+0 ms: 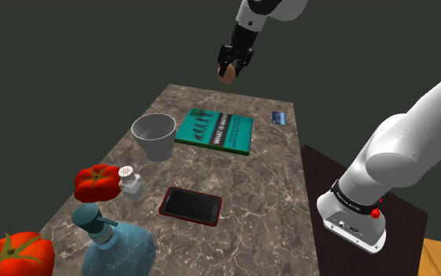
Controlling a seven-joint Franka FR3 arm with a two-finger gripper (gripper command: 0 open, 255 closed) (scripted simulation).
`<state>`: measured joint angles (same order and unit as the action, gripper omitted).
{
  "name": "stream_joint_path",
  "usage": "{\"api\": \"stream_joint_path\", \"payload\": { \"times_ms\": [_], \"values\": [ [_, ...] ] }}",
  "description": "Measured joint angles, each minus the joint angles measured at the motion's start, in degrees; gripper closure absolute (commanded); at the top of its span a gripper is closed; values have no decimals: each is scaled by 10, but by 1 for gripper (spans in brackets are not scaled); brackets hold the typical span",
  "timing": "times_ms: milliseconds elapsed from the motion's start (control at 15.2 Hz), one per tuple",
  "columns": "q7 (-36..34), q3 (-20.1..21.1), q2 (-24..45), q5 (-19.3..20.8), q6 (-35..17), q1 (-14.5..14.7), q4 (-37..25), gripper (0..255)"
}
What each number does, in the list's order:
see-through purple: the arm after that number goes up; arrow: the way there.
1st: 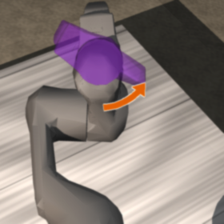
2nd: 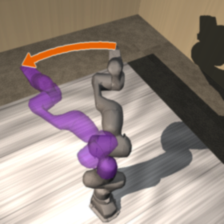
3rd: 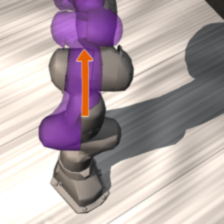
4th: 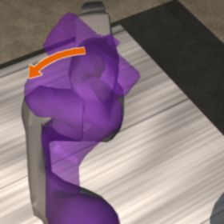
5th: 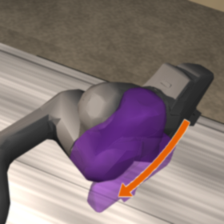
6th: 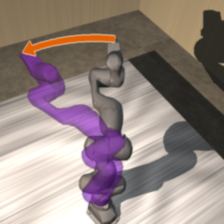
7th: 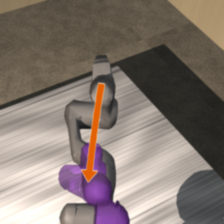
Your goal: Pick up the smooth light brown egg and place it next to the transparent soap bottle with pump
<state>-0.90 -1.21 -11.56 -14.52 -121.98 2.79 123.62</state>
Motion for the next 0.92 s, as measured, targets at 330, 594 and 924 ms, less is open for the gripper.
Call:
{"api": "stream_joint_path", "payload": {
  "times_ms": [330, 594, 924],
  "values": [
    [-10, 0, -7, 6, 38, -1, -33, 255],
    [-17, -1, -9, 9, 68, -2, -61, 255],
    [-23, -2, -11, 13, 106, -3, -97, 255]
  ]
}}
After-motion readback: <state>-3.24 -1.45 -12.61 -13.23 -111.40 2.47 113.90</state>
